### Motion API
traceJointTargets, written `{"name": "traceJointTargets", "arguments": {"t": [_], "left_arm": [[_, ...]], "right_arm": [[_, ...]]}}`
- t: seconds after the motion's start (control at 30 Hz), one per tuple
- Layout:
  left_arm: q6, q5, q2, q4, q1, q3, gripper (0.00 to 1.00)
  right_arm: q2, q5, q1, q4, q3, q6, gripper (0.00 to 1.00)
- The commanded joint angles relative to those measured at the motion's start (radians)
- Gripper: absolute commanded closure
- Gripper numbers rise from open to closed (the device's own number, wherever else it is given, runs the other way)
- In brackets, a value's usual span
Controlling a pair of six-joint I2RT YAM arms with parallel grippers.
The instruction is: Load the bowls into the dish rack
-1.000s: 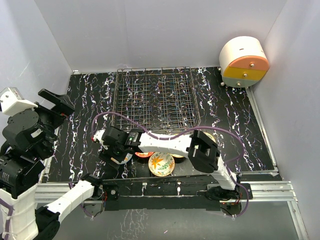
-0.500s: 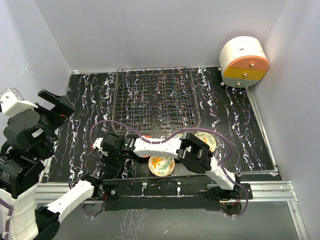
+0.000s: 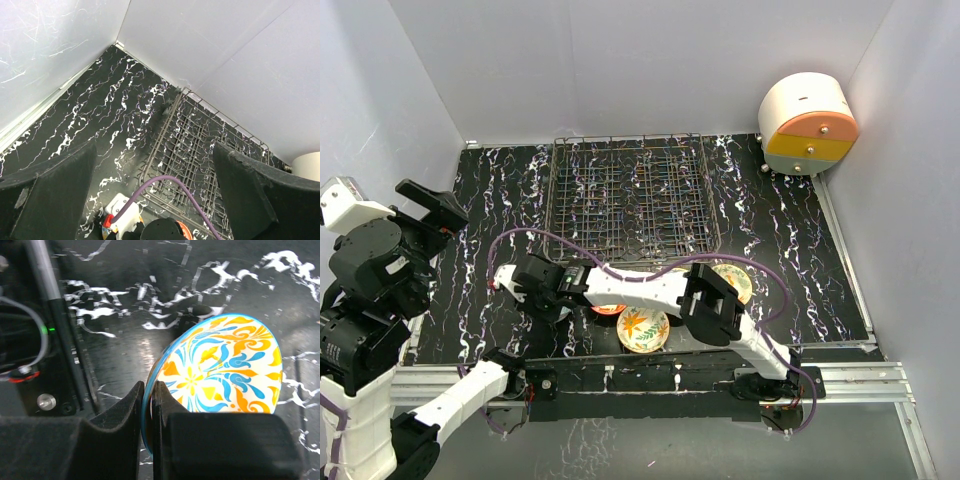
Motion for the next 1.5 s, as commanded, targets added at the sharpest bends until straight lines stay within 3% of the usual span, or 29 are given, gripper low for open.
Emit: {"name": "traceJointTargets", "arguments": {"t": [0.0,0.2,0.4,0.6,0.87,0.97,1.1,1.23,1.33,1.47], "left_arm": [[0.022,-0.036,-0.003,0.014,-0.006,0.0,0.03],[0.033,-0.03,0.006,0.026,-0.005,0.005,0.03],[0.042,-0.019,0.013,0.044,-0.005,0.005,0.03],[0.04,-0.013,0.018,0.035,-0.005,0.018,0.03],[0.018,-0.007,0.009,0.045,-0.005,-0.015,0.03],[0.01,0.004,0.016,0.045,-0.005,-0.021,0.04],[-0.003,0.004,0.014,0.039,-0.005,-0.038,0.04],[-0.012,-0.002,0.006,0.037,-0.005,-0.056,0.04],[-0.012,-0.011,0.001,0.035,-0.005,-0.062,0.04],[-0.007,-0.021,-0.001,0.042,-0.006,-0.069,0.04]], "right_arm": [[-0.069,-0.216,0.012,-0.023,0.104,0.023,0.92],[-0.156,-0.308,-0.014,-0.02,0.171,0.094,0.92],[-0.242,-0.479,-0.186,0.092,0.14,0.26,0.92],[-0.308,-0.7,-0.413,0.417,0.027,0.558,0.92],[-0.224,-0.797,-0.616,0.924,-0.155,0.999,0.92],[-0.144,-0.812,-0.638,1.06,-0.135,1.131,0.92],[-0.057,-0.796,-0.649,1.102,-0.091,1.226,0.92],[-0.009,-0.763,-0.651,1.163,-0.166,1.371,0.91],[0.012,-0.741,-0.652,1.313,-0.26,1.513,0.91],[0.052,-0.73,-0.652,1.375,-0.256,1.583,0.91]]}}
